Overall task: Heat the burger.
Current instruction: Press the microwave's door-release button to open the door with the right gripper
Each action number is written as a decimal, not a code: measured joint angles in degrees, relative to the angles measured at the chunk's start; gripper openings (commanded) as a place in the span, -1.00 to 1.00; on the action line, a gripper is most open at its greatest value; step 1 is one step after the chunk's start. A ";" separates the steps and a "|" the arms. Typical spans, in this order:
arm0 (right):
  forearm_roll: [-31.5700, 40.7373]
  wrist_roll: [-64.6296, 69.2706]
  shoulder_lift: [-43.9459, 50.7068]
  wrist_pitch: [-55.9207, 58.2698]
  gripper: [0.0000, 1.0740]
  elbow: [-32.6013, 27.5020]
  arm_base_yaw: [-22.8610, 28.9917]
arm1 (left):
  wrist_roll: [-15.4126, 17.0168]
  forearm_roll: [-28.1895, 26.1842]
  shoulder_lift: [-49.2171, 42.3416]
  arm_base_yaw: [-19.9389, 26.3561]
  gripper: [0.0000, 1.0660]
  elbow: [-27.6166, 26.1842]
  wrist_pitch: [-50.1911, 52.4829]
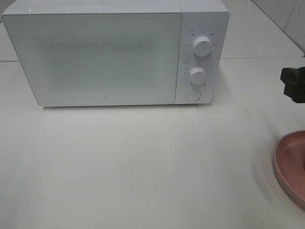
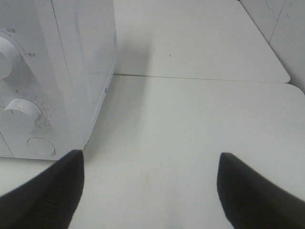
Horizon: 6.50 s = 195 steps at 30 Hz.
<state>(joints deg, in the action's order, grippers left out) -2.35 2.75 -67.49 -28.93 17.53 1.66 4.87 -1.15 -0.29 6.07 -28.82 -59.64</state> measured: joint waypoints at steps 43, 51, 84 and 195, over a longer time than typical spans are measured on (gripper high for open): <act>47.90 -19.42 -25.61 -32.20 0.40 0.57 42.86 | 0.00 0.00 0.00 0.00 0.83 0.00 0.00; 47.84 -17.76 -27.50 -32.31 0.38 2.35 43.60 | 0.00 0.00 0.00 0.00 0.83 0.00 0.00; 47.61 59.19 -27.50 -26.76 -1.00 2.64 43.60 | 0.00 0.00 0.00 0.00 0.83 0.00 0.00; 46.93 69.33 -55.81 -22.23 -1.00 32.89 31.97 | 0.00 0.00 0.00 0.00 0.83 0.00 0.00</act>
<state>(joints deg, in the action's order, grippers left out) 44.58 72.08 -123.30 -51.17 50.42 33.63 4.87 -1.15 -0.29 6.07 -28.82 -59.64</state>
